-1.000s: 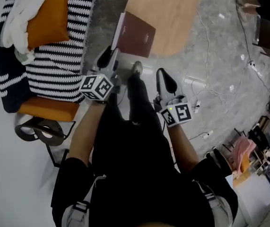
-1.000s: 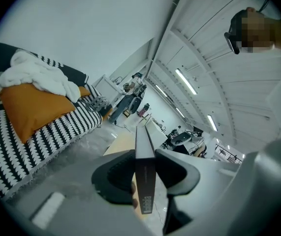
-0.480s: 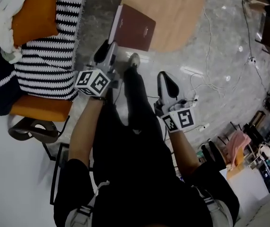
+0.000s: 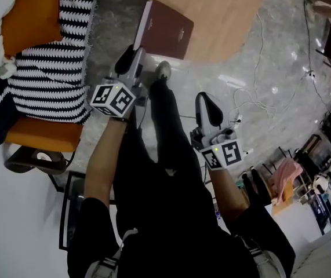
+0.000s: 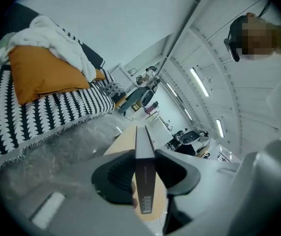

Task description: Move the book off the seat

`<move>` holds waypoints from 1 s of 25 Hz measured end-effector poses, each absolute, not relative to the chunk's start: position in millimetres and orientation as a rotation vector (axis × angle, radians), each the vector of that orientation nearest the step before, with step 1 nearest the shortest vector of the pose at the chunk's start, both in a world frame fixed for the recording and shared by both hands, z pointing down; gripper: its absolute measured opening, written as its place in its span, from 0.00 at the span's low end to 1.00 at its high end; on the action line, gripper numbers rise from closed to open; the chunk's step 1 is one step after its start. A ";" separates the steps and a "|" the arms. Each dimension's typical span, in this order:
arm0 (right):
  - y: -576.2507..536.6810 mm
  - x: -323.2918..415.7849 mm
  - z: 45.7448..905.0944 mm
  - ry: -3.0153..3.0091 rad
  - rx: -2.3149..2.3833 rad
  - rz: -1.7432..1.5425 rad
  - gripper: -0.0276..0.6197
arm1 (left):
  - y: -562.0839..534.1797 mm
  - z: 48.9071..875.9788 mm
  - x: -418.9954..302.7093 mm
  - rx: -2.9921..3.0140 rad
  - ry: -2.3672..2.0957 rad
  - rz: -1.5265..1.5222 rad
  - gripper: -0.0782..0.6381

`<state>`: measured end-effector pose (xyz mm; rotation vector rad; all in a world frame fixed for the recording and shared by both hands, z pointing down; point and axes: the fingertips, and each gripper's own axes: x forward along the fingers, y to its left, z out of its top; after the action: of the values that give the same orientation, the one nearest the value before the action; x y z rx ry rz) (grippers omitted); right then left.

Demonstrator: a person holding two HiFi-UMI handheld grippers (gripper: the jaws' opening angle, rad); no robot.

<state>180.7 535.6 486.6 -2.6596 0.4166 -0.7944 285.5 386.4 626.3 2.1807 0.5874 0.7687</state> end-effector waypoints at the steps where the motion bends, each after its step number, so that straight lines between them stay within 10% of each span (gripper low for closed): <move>1: 535.1 180.7 491.5 0.417 -2.655 -0.805 0.05 | 386.7 632.9 286.8 2.173 0.587 0.770 0.30; 25: 536.0 162.9 568.4 0.395 -2.556 -0.996 0.05 | 409.6 756.3 294.9 1.935 0.564 0.763 0.31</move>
<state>162.9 536.0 568.4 -2.5565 0.3950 -0.9957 294.9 409.6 756.3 1.9353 0.5644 0.7629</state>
